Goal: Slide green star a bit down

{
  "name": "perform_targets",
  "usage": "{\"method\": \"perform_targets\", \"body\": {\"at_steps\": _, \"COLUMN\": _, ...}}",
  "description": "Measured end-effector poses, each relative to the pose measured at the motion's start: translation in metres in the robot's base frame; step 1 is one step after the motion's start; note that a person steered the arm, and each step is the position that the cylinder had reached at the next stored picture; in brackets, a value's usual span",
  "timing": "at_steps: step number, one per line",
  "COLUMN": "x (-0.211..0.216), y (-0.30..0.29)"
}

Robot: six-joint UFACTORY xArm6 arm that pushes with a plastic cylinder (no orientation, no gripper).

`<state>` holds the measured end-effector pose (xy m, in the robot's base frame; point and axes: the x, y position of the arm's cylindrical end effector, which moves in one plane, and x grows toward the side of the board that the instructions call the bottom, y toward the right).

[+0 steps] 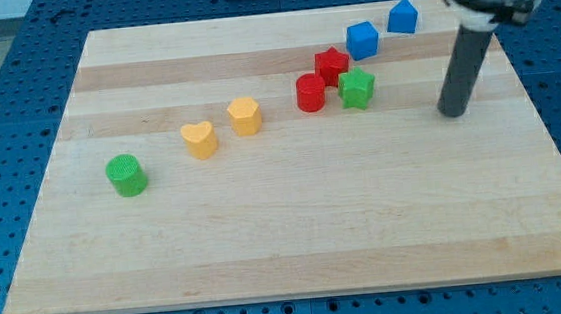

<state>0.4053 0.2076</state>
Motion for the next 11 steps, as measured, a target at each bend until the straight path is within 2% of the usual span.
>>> {"method": "perform_targets", "body": {"at_steps": 1, "x": -0.038, "y": 0.026}}
{"method": "perform_targets", "body": {"at_steps": 2, "x": -0.069, "y": 0.024}}
{"method": "perform_targets", "body": {"at_steps": 4, "x": -0.082, "y": 0.020}}
{"method": "perform_targets", "body": {"at_steps": 7, "x": -0.073, "y": -0.068}}
{"method": "perform_targets", "body": {"at_steps": 8, "x": -0.053, "y": -0.088}}
{"method": "perform_targets", "body": {"at_steps": 10, "x": -0.004, "y": -0.106}}
{"method": "perform_targets", "body": {"at_steps": 11, "x": -0.004, "y": -0.085}}
